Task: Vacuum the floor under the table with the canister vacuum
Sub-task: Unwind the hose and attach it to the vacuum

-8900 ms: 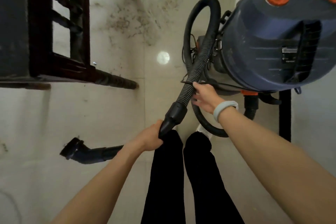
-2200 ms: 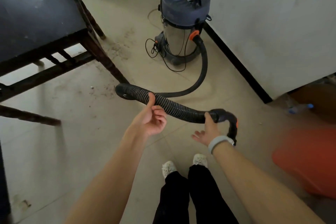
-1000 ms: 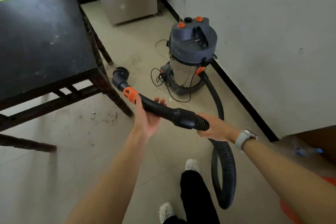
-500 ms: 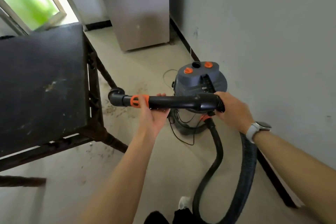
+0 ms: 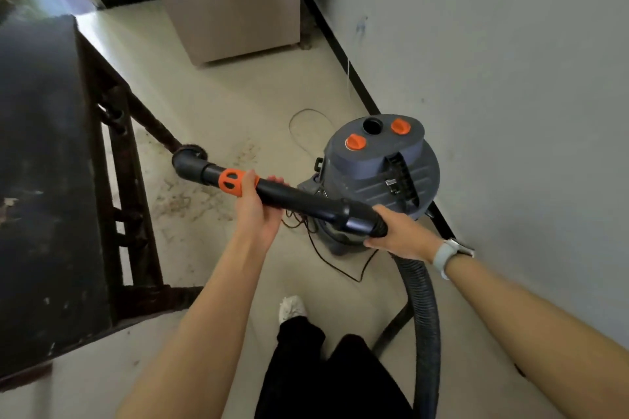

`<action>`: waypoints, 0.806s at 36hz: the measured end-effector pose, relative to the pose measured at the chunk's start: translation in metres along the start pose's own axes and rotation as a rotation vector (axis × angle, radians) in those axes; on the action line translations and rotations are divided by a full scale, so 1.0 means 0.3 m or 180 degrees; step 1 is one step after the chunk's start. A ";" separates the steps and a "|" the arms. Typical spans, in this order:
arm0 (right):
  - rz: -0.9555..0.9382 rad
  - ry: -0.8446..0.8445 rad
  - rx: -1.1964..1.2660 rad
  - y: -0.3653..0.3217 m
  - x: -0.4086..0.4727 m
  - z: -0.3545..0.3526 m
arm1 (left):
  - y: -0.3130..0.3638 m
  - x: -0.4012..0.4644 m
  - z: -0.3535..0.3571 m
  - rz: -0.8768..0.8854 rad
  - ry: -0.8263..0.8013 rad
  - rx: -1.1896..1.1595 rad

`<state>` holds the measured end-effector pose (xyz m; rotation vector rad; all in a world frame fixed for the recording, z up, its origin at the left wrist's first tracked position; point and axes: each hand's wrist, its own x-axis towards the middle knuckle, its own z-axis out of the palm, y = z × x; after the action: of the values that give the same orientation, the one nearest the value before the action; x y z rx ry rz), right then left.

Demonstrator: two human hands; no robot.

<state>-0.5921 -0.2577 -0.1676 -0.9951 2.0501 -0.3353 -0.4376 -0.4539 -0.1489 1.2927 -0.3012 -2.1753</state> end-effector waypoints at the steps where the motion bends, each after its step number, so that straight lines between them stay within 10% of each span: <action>1: -0.0015 -0.0062 0.0076 -0.011 0.023 -0.022 | 0.017 0.021 0.021 0.0064 0.0020 0.0047; 6: 0.0096 -0.0441 0.0811 -0.003 0.123 -0.118 | 0.059 0.118 0.113 0.0375 0.0110 0.0398; 16: 0.0389 0.0935 0.1024 0.159 0.469 -0.283 | -0.057 0.275 0.224 0.0563 0.0059 0.0676; 29: -0.0074 0.0207 -0.0593 0.243 0.847 -0.324 | -0.189 0.452 0.269 0.0869 0.0096 0.1202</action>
<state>-0.7963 -0.4108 -0.2866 -1.1338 2.1599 -0.1934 -0.5763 -0.4959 -0.2332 1.3858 -0.8574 -1.9222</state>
